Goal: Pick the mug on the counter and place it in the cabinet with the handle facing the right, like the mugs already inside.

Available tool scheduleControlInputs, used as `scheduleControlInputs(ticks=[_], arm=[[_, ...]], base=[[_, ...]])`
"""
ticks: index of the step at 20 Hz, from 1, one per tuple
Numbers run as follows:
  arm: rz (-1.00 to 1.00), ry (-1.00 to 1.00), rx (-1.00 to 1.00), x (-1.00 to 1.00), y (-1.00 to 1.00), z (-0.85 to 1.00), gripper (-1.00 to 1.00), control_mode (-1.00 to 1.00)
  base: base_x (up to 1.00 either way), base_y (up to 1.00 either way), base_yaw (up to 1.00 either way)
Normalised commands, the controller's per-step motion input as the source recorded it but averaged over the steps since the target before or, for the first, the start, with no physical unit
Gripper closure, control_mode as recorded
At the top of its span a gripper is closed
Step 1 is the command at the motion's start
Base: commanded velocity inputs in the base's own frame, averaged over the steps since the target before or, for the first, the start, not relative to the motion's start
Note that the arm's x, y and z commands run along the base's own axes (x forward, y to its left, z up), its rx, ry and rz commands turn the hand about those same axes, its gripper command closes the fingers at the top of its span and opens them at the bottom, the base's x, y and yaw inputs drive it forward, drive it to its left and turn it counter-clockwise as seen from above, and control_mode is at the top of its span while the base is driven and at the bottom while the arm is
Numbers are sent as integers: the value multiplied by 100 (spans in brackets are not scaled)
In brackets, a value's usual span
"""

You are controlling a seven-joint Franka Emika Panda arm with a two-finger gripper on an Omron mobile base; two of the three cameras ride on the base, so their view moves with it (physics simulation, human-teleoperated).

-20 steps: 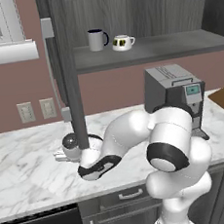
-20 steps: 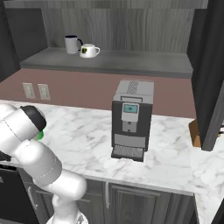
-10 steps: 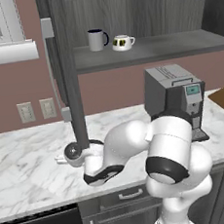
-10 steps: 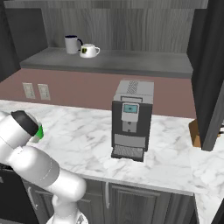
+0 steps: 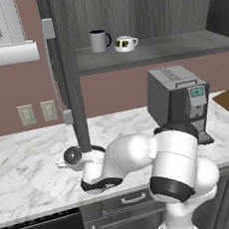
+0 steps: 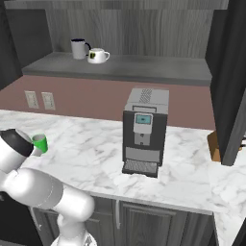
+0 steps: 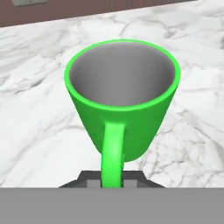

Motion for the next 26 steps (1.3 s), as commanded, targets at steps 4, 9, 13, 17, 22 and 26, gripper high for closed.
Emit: scheduleControlInputs(ticks=[4,9,13,17,22,26], arm=[[-1,0,0,-1,-1,0,100,-100],[4,-2,0,-13,-7,18,100,-100],[9,-3,-2,-20,-34,20,100,-100],[12,-4,-2,-15,-52,13,100,-100],[15,-5,-4,-13,-62,20,100,-100],[19,1,-1,2,-65,4,100,-100]], base=[[0,0,0],[0,0,0],[0,0,0],[0,0,0],[0,0,0],[0,0,0]])
